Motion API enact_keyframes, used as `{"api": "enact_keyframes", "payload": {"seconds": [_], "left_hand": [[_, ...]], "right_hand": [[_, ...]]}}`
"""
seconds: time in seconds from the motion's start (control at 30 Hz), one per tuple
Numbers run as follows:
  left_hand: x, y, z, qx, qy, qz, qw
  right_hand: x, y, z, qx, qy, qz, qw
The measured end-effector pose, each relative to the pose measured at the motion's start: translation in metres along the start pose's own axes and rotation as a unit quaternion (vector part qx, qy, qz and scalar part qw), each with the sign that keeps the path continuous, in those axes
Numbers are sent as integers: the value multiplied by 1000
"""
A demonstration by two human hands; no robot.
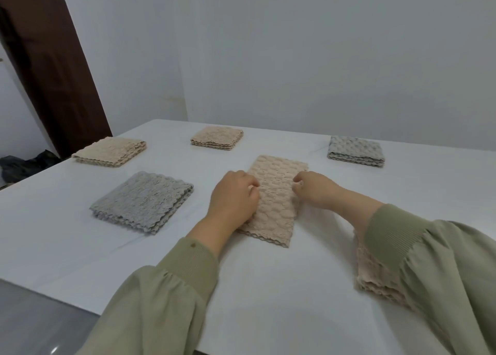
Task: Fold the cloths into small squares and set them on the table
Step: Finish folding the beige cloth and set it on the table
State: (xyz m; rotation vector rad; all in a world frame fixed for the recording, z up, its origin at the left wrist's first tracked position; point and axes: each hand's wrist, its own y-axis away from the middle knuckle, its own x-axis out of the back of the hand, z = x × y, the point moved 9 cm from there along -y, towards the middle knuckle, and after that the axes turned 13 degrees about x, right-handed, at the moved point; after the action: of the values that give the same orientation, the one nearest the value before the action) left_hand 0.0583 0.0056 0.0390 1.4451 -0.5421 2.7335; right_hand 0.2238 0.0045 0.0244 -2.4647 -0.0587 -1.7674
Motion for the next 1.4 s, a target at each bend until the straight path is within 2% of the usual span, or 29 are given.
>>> {"api": "enact_keyframes", "payload": {"seconds": [0.07,0.13,0.27,0.37,0.4,0.47,0.57,0.67,0.83,0.93,1.03,1.1,1.2,1.3,1.4], "left_hand": [[-10,-5,-13,26,-91,-22,995],[-12,-4,-17,41,-118,-24,992],[-3,2,-6,59,-70,4,996],[-3,2,-1,37,-56,20,998],[-10,1,1,10,-65,6,998],[-35,1,0,-37,-130,-79,988],[-66,6,-17,-29,-198,-207,957],[-69,6,-21,-32,-192,-217,956],[-49,12,-3,-64,-146,-166,973],[-58,26,2,-87,-173,-217,957],[-70,34,-6,-73,-210,-267,938],[-67,28,-6,-73,-180,-253,948],[-48,7,-3,-70,-46,-162,983],[-35,-17,-19,3,74,-94,993],[-30,-37,-40,67,86,-42,993]], "right_hand": [[-13,3,-16,21,25,-20,999],[-28,7,-27,45,86,-65,993],[-25,11,-17,45,129,-95,986],[-11,8,-15,71,126,-64,987],[-11,8,-18,91,125,-60,986],[-25,14,-23,120,137,-104,978],[-50,27,-14,107,151,-181,966],[-45,31,-13,111,142,-184,966],[-21,36,-14,135,80,-146,977],[-29,50,-6,137,122,-195,964],[-41,64,0,140,175,-244,943],[-34,62,0,139,161,-228,950],[-15,49,-2,133,87,-151,976],[2,35,-9,149,69,-92,982],[9,10,-9,143,69,-76,984]]}}
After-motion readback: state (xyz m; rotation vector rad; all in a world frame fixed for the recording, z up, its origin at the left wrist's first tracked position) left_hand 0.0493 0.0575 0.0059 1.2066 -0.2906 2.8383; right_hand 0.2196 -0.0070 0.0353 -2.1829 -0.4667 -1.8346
